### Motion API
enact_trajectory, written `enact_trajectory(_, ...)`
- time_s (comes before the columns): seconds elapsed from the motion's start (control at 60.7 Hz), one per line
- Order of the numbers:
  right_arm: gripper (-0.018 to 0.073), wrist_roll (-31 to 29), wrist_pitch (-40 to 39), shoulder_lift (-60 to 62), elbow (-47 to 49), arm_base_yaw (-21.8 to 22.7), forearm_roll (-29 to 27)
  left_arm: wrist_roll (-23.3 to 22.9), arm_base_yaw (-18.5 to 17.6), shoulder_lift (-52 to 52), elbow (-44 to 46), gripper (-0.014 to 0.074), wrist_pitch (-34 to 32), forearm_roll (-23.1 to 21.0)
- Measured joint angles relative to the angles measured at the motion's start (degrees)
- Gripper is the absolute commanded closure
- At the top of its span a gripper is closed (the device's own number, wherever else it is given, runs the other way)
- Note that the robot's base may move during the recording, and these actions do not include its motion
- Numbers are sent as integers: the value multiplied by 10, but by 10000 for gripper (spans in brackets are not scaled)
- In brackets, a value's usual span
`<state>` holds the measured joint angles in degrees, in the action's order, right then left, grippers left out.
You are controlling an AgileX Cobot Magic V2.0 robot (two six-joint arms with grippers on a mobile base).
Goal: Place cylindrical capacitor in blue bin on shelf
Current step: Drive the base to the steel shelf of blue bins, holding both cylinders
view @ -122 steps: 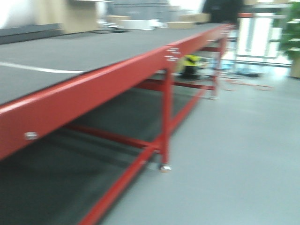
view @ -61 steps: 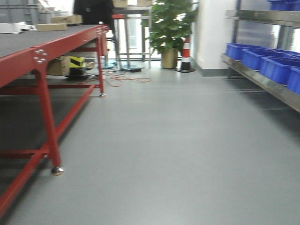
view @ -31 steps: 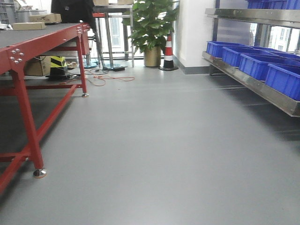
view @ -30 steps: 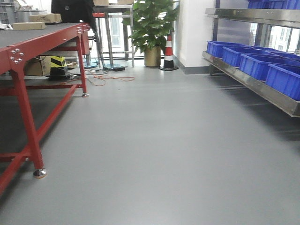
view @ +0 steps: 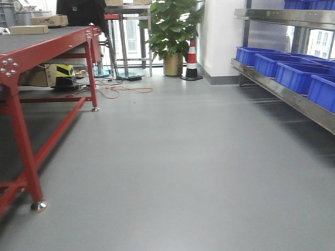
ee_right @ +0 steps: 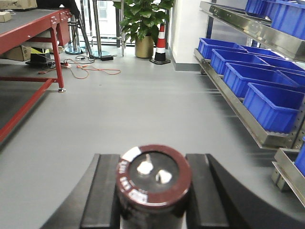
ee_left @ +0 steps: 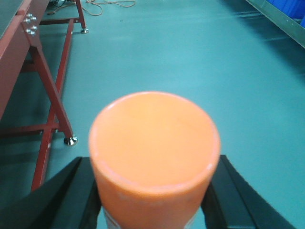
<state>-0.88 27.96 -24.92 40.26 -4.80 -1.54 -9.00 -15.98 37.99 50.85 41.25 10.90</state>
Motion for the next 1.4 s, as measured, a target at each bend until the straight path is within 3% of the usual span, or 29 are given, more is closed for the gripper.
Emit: enact_trajectory(1.401,659,0,0,0,0,0,0,0,0,0,0,708,0,0)
